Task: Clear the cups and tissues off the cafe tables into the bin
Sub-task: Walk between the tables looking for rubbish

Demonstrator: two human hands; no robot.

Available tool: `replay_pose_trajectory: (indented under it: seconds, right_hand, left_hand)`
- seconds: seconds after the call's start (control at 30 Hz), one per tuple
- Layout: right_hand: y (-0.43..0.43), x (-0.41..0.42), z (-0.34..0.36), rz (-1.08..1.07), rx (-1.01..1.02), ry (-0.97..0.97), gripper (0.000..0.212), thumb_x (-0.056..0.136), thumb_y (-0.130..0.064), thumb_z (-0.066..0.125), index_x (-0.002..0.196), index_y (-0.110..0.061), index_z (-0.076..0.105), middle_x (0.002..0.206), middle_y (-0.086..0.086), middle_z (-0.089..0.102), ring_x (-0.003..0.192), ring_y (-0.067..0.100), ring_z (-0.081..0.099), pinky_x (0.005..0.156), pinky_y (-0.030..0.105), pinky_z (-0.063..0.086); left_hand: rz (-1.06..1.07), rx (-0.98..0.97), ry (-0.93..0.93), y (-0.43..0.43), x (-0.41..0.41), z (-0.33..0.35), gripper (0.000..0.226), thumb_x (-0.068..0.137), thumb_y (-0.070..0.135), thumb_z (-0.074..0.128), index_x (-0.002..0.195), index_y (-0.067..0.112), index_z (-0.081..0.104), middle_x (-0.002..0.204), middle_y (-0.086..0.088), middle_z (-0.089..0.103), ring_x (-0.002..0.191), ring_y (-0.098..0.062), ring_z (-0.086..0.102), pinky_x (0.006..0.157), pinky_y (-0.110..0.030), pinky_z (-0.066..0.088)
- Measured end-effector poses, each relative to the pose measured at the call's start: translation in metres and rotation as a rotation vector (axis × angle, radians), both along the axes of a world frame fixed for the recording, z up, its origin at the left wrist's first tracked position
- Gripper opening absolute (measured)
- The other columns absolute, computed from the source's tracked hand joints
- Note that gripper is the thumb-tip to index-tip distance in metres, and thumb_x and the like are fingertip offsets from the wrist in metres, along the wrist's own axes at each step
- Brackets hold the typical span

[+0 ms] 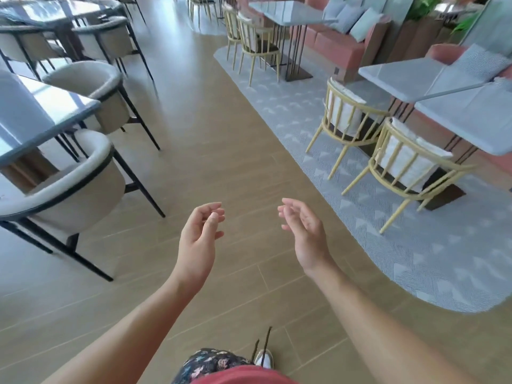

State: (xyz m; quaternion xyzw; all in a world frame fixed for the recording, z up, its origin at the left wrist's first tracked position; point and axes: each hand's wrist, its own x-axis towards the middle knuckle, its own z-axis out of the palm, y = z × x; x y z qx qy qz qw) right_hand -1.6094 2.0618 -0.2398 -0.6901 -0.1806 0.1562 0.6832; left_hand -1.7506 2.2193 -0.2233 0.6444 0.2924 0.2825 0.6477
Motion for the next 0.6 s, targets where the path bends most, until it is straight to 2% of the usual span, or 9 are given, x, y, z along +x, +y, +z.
replay_pose_trajectory:
  seconds: [0.1,0.23,0.43,0.6]
  right_hand:
    - [0.025,0.052,0.002,0.017,0.003,0.006,0.052,0.082,-0.065,0.063,0.119,-0.028,0.070,0.123,0.001,0.072,0.125,0.021,0.063,0.111,0.054,0.048]
    - [0.065,0.118,-0.002,0.038,0.004,0.025,0.057,0.080,-0.064,0.063,0.119,-0.023,0.070,0.122,0.003,0.072,0.122,0.019,0.065,0.106,0.045,0.053]
    - [0.153,0.223,-0.020,0.055,-0.043,-0.002,0.059,0.082,-0.065,0.063,0.123,-0.023,0.069,0.126,0.003,0.071,0.127,0.019,0.063,0.112,0.052,0.048]
    - [0.239,0.312,-0.013,0.052,-0.063,0.026,0.055,0.081,-0.063,0.063,0.119,-0.025,0.070,0.121,0.004,0.072,0.119,0.017,0.066,0.098,0.039,0.056]
  left_hand:
    - [0.022,0.002,0.002,0.023,0.050,0.000,0.022,0.108,0.021,0.048,0.116,0.026,0.067,0.113,0.000,0.070,0.112,-0.012,0.067,0.092,-0.040,0.057]
    - [0.040,-0.009,0.005,0.065,0.117,-0.009,0.021,0.108,0.020,0.048,0.116,0.024,0.067,0.112,0.000,0.070,0.112,-0.012,0.067,0.093,-0.040,0.057]
    - [0.049,-0.019,-0.011,0.152,0.222,-0.033,0.022,0.108,0.019,0.047,0.117,0.024,0.067,0.114,-0.001,0.070,0.112,-0.011,0.067,0.091,-0.038,0.057]
    - [0.036,-0.055,0.008,0.237,0.315,-0.034,0.022,0.109,0.019,0.047,0.117,0.024,0.067,0.112,0.003,0.071,0.112,-0.010,0.067,0.093,-0.041,0.057]
